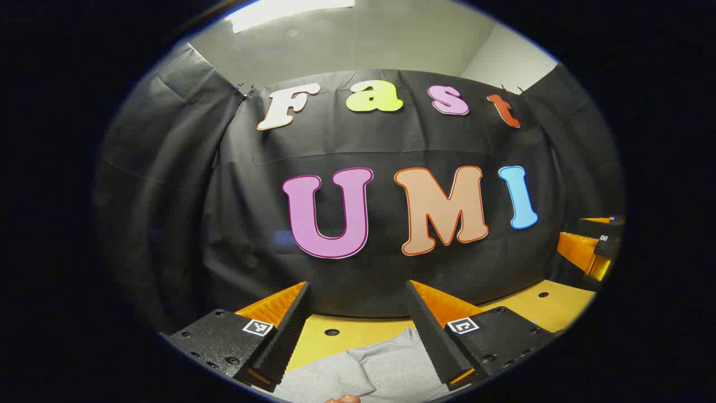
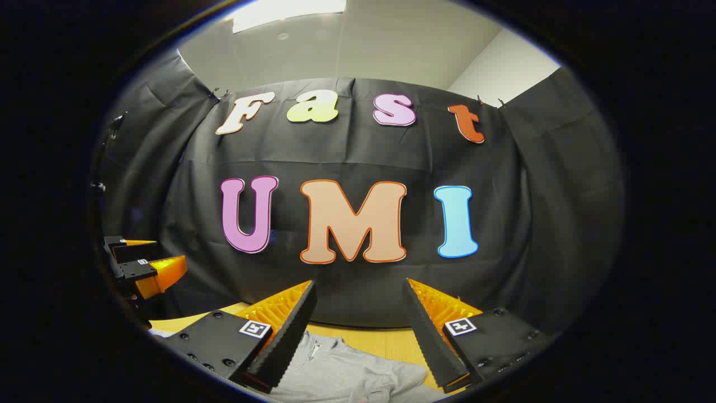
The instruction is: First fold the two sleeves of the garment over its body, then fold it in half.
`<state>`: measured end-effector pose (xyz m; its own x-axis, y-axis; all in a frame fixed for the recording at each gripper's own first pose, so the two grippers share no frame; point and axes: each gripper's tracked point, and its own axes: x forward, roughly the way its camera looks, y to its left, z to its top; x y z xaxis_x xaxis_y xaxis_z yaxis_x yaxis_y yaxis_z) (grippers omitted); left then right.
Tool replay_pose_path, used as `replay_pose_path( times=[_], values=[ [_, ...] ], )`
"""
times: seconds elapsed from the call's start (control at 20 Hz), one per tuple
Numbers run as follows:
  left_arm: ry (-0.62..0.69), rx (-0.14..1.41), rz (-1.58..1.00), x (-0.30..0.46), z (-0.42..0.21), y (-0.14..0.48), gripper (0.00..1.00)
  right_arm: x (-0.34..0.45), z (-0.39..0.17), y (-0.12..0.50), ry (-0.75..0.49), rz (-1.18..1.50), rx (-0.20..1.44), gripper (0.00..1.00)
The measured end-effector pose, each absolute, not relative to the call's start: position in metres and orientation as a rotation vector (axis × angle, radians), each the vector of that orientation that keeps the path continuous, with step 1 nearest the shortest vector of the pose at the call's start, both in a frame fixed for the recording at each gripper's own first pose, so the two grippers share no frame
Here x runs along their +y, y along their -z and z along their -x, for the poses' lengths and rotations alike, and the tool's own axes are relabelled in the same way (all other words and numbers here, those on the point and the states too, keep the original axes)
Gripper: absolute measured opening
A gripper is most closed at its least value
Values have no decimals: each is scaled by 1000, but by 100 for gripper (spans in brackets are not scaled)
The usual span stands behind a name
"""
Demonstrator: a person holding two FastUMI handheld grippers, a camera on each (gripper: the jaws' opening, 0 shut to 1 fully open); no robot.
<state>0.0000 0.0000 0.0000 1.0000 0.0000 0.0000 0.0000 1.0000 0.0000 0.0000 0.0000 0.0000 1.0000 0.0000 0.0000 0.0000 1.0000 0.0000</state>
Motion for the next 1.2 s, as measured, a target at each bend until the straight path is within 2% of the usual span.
replay_pose_path(
  times=[0.1,0.15,0.25,0.3,0.35,0.45,0.7,0.75,0.9,1.2],
  values=[
    [-3,5,4,2,-2,3,93,1,-2,1,-1,2,5,97],
    [-4,8,6,2,-2,4,96,2,-3,2,-1,4,7,97],
    [-9,10,7,5,-3,5,93,2,-3,3,-3,8,11,97],
    [-11,9,8,6,-3,5,96,2,-4,5,-4,11,11,97],
    [-14,8,7,7,-3,5,93,2,-5,4,-4,14,10,97],
    [-16,6,11,8,-4,6,96,3,-7,4,-4,20,8,97],
    [-20,11,13,9,-7,9,96,1,-8,8,0,19,14,97],
    [-21,10,14,9,-8,8,93,0,-8,7,2,20,13,97],
    [-20,9,19,7,-8,10,96,-3,-6,7,10,19,10,97],
    [-11,14,24,2,-8,11,96,-16,-1,17,16,13,33,97]
  ],
)
